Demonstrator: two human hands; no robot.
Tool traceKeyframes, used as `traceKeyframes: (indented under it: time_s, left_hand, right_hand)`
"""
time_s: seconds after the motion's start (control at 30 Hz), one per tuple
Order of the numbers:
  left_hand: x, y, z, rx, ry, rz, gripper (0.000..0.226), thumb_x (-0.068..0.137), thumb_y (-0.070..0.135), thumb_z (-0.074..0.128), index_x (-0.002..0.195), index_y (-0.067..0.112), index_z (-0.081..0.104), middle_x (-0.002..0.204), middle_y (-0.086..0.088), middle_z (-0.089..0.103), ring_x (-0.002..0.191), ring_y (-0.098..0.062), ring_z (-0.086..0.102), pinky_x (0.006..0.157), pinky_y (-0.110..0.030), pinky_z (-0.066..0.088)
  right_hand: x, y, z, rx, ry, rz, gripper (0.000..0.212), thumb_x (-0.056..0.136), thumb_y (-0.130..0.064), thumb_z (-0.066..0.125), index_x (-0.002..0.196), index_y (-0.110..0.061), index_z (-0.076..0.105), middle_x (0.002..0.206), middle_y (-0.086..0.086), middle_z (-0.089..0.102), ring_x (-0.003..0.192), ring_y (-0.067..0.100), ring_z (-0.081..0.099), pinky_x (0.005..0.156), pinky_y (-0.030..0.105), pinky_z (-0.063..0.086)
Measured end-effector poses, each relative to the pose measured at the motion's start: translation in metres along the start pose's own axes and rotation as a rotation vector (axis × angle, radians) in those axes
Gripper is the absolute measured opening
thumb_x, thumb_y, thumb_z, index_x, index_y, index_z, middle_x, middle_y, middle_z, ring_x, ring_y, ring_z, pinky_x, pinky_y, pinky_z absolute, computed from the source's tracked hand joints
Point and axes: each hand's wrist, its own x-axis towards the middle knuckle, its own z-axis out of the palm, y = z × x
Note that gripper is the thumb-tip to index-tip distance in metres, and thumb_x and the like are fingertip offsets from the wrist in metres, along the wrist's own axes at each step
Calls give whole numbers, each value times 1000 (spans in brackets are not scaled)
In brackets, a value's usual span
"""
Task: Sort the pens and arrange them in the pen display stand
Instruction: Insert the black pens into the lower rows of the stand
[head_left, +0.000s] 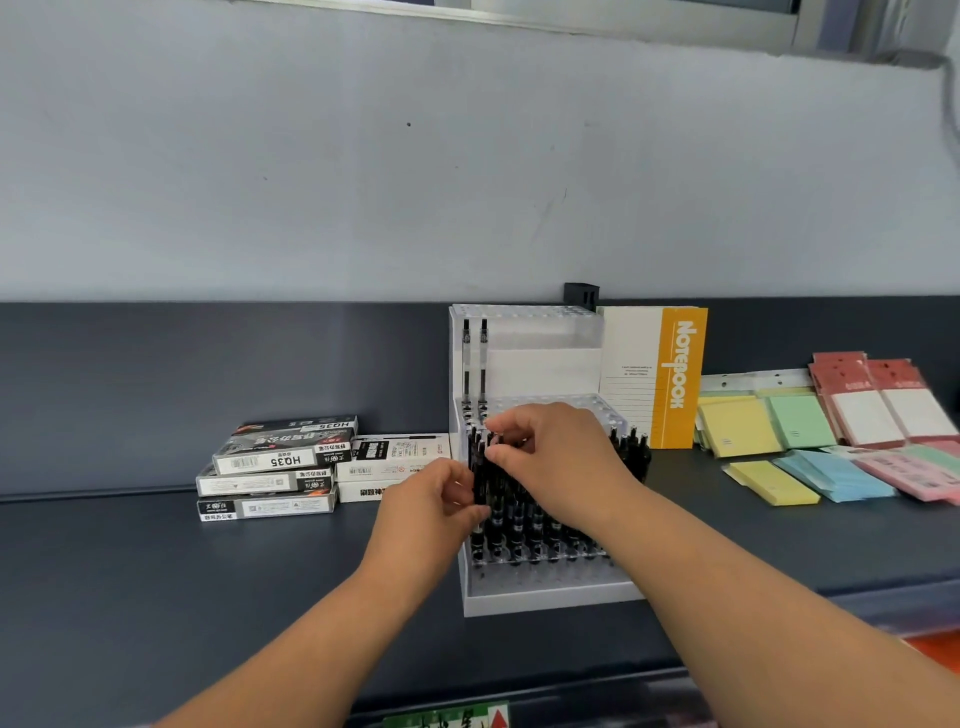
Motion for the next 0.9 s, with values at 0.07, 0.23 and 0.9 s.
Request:
traceKeyframes:
  time_s: [0.07, 0.23, 0.9]
  left_hand:
    - [1, 0, 0, 33, -11, 8, 29, 77, 18, 78, 81, 34, 54, 80, 11, 63, 69, 3, 62, 57, -4, 41]
    - [4, 9, -6, -53, 45, 36, 25, 77, 22, 78, 86, 34, 57, 83, 10, 66, 68, 4, 63, 55, -2, 40]
    - [7, 16, -11, -77, 67, 86, 29, 83, 18, 72, 102, 37, 62, 87, 11, 60, 75, 2, 61, 61, -3, 42]
  right_hand:
    - [0, 2, 1, 9, -7, -1, 30, 89, -29, 67, 118, -32, 66, 107, -11, 69, 88, 0, 56, 90, 18, 43]
    - [1, 4, 1, 32, 4, -27, 25, 84, -27, 72, 108, -32, 70, 100, -13, 69, 81, -2, 54, 80, 16, 41]
    - [9, 8, -10, -114, -14, -25, 40, 73, -40, 80, 109, -37, 63, 100, -19, 66, 99, 5, 58, 89, 33, 48]
